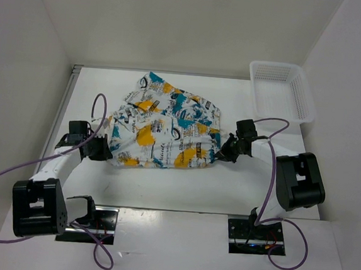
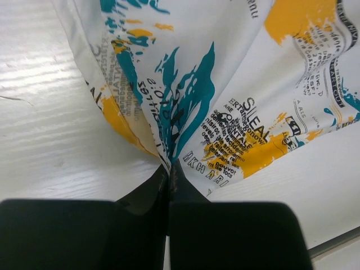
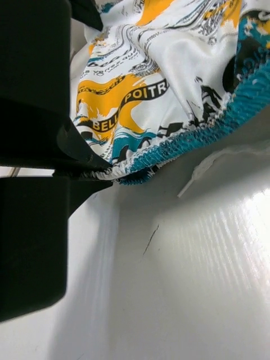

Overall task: Fold and stack the shorts
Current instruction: Fold the shorts

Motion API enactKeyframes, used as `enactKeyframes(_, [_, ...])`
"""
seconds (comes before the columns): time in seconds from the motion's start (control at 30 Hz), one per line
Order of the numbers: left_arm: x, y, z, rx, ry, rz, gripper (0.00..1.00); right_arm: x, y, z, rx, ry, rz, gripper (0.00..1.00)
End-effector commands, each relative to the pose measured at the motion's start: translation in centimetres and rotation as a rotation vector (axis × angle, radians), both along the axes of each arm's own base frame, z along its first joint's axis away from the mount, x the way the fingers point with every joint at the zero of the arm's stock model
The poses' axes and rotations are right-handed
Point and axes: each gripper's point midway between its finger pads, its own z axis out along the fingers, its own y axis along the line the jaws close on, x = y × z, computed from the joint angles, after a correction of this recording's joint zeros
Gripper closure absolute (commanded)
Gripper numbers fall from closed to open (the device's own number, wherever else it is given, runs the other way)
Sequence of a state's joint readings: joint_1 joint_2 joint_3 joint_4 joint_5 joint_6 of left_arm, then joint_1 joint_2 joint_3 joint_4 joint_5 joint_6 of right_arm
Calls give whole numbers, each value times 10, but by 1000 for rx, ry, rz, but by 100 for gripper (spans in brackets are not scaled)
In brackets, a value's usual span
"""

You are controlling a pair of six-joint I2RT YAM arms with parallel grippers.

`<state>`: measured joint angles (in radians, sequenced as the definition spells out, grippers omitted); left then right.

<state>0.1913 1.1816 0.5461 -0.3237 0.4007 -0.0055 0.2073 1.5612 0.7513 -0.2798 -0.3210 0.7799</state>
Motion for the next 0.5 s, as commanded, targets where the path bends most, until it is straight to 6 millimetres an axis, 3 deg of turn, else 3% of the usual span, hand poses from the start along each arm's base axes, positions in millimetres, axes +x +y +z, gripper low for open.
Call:
enactKeyframes(0.0, [16,8,30,46,-92,13,100,26,-3,31,-45,-135,11,100])
enactKeyframes(0.17, [37,7,58,30,-155,-6,100,39,-5,75,-61,-252,25,100])
enactKeyframes(0.2, [50,6,77,21,-201,-19,100,44,-6,92,-72,-294,30,100])
enactKeyframes(0.27, [64,6,93,-1,-234,-33,100,50,-8,112,-89,-345,45,100])
enactKeyframes(0.3, [71,4,104,-28,-259,-48,100,60,-8,131,-95,-390,44,100])
enactKeyframes(0.37, [95,2,134,-48,-321,-79,100,67,-9,150,-115,-428,59,100])
enactKeyframes(0.4, [100,1,139,-78,-317,-94,100,77,-7,177,-111,-488,61,100])
enactKeyframes(0.43, [105,0,147,-86,-323,-101,100,79,-7,187,-109,-499,60,100])
enactKeyframes(0.47, [116,2,173,-77,-378,-112,100,86,-6,213,-108,-558,66,100])
